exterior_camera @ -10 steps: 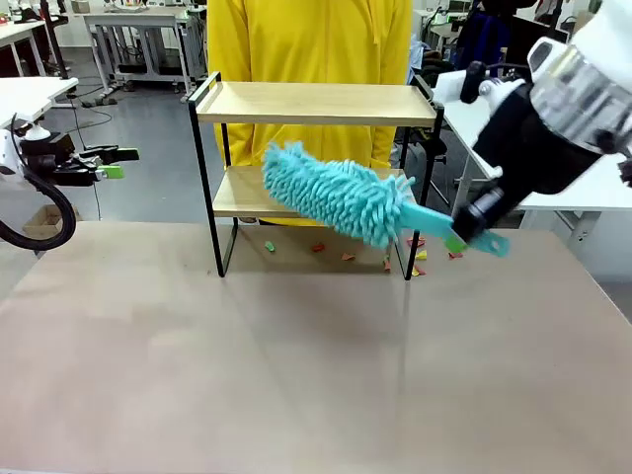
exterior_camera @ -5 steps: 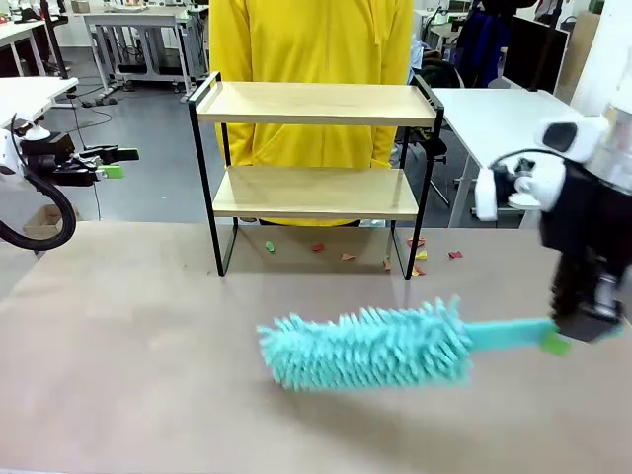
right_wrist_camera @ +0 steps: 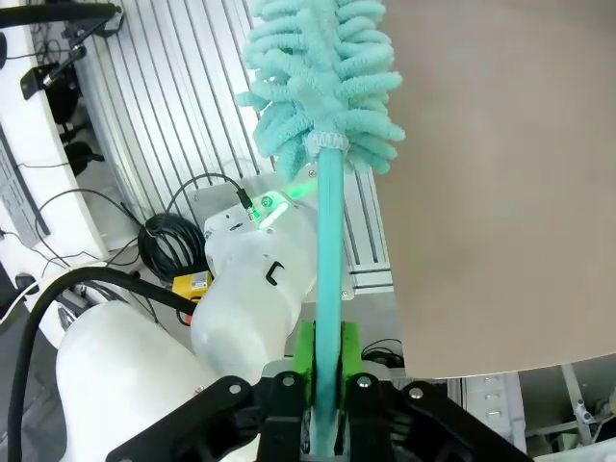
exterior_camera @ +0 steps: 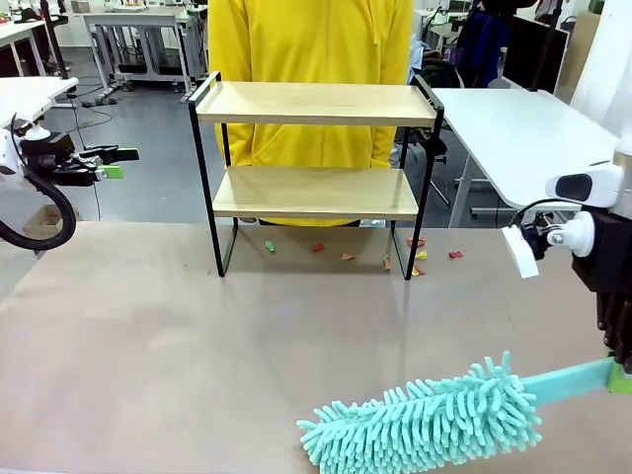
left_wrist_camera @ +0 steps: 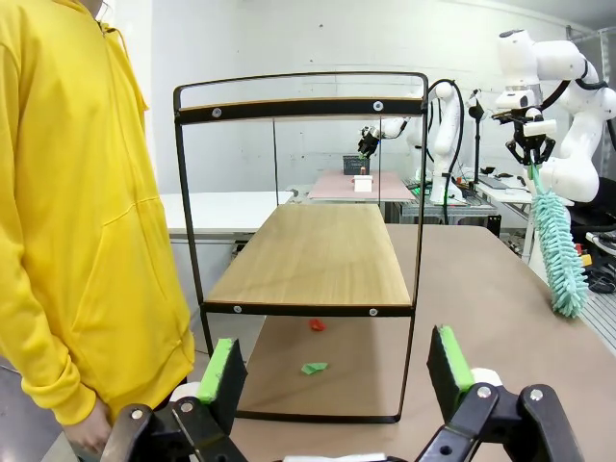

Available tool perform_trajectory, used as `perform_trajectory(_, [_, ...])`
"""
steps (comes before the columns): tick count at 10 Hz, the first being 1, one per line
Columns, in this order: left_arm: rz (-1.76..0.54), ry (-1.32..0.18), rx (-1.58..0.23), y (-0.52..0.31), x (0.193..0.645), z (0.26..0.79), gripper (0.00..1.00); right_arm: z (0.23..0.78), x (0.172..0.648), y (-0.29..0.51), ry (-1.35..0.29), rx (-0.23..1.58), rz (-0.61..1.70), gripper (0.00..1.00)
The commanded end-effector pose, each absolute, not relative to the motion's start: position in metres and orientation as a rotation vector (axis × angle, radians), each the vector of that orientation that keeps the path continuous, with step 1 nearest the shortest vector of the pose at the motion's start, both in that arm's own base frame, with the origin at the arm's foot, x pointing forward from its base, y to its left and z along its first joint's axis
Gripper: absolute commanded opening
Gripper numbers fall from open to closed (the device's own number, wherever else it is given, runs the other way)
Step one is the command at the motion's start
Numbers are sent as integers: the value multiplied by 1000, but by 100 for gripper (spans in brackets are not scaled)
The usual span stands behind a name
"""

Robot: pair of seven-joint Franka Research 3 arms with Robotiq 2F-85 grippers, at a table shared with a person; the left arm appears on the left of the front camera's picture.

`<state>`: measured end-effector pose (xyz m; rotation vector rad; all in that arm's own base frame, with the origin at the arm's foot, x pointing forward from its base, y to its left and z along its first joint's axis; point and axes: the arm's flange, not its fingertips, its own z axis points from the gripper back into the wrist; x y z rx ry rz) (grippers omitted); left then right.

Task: Clean the shelf.
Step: Clean the specific section of the Shelf indicated by the human with the Duster.

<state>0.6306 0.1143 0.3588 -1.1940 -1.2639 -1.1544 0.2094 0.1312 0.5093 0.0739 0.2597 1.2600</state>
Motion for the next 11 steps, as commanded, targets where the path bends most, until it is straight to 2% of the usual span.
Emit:
perform_trajectory(1, [-1158, -1274, -1188, 114, 628, 361, 100, 515, 206, 134, 234, 82, 1247, 13])
perform_trajectory(11, [-1158, -1274, -1188, 114, 628, 361, 100, 515, 206, 134, 234, 82, 1247, 13])
